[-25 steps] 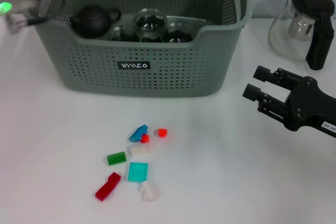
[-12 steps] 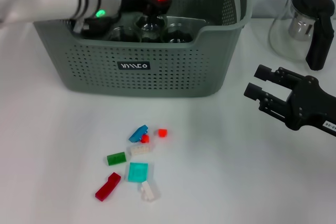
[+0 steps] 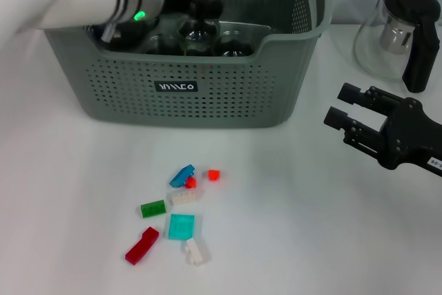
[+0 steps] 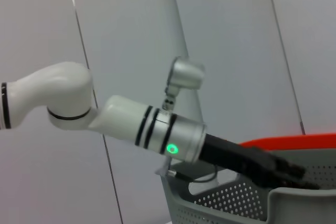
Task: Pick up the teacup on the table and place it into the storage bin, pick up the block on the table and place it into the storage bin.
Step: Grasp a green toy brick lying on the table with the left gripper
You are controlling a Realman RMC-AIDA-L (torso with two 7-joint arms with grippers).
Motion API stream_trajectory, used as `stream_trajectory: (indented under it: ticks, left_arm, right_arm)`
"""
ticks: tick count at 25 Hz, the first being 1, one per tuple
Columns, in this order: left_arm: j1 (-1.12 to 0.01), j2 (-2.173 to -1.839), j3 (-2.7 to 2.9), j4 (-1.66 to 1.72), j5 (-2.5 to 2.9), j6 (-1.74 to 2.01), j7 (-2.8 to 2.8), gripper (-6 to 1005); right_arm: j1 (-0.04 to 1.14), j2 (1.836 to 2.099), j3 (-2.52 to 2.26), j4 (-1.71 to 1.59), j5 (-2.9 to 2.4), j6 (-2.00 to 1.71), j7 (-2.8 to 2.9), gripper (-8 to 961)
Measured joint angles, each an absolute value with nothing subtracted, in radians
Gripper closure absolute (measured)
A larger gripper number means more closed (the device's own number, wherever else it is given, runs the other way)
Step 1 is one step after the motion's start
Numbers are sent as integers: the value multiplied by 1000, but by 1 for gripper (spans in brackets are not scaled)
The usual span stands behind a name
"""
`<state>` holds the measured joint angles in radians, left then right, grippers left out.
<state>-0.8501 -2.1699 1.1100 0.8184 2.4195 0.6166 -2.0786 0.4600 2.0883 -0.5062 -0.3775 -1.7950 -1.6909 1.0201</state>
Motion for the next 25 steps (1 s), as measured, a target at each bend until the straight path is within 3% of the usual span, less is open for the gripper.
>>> stream_trajectory:
  ticks: [1,3,9,17,25]
  left_arm:
    - [-829,-2170,1111,852,2392,639,-2081,526]
    - [-737,-2170,1102,984,2266,739,-2051,328]
    - [-573,-2174,985,1104,2021,950,-1841,128]
    - [-462,-2164,573,894,1850,1484,-1360,141]
    - [-368,-2165,514,807,2062,1580,-1130,150]
  right_arm:
    - [460,2088,-506,-377,-1795,-1691,1020,376]
    - [459,2087,-506,-376,-1795,-1691,1020,377]
    - [459,2086,-506,-376,-1795,-1686,1020,377]
    - [460,2087,-506,-376,-1795,-1685,1020,377]
    - [459,2086,-494,-375,-1795,-1685,1020,377]
